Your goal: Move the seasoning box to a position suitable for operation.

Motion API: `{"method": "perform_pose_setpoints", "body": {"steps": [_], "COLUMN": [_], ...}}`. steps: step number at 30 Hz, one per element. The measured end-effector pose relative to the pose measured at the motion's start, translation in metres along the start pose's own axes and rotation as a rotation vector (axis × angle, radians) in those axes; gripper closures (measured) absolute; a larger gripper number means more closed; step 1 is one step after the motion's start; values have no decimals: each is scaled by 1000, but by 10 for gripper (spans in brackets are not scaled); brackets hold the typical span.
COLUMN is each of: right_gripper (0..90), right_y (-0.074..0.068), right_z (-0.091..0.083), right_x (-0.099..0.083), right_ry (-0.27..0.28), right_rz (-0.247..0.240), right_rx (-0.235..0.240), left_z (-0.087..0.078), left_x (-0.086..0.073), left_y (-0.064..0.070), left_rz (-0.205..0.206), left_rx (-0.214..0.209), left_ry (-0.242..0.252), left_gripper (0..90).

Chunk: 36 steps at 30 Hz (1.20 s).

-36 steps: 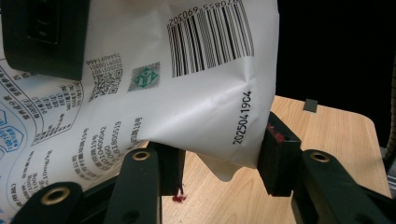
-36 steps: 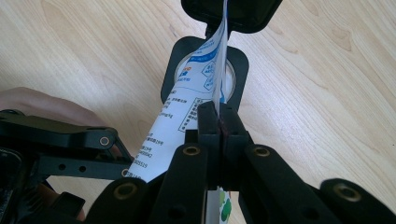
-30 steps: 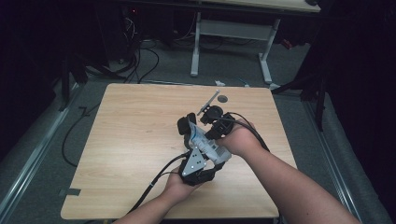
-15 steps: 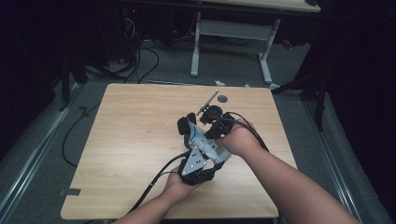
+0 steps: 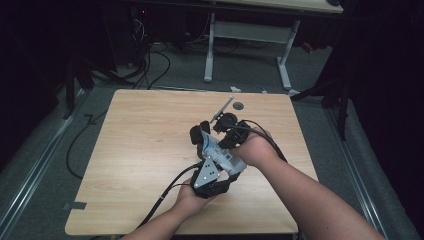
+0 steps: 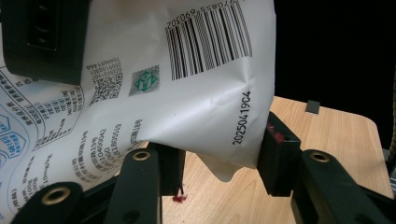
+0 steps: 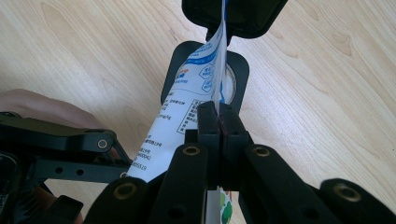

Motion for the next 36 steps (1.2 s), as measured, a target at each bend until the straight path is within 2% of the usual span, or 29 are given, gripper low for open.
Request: {"method": "perform_pose_setpoints", "body": {"steps": [16,24,36], "right_gripper": [897,896,896], "right_y": [-1,-1,-1], "right_z": [-1,0,1], "right_x": [0,1,-5], "right_ry": [-2,-3,-16], "right_rz": [8,-4,-2], "right_rx": [0,0,7], "left_z": [-1,-1,1], "left_x": [1,0,-6], "left_y": [0,0,5], "left_rz": [1,2,8], "left_rx": [-4,-1,-5], "left_ry": [7,6,-7], "left_gripper": [580,580,577]}}
Point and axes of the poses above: each handheld gripper's, and its own axes: z roughly forward along the jaws, x roughly out of its top, y roughly to its right, the point moved 2 cm from there along z, roughly forward along the jaws, and after that the axes turned 2 degrees about -y, right-handed, at the moved point
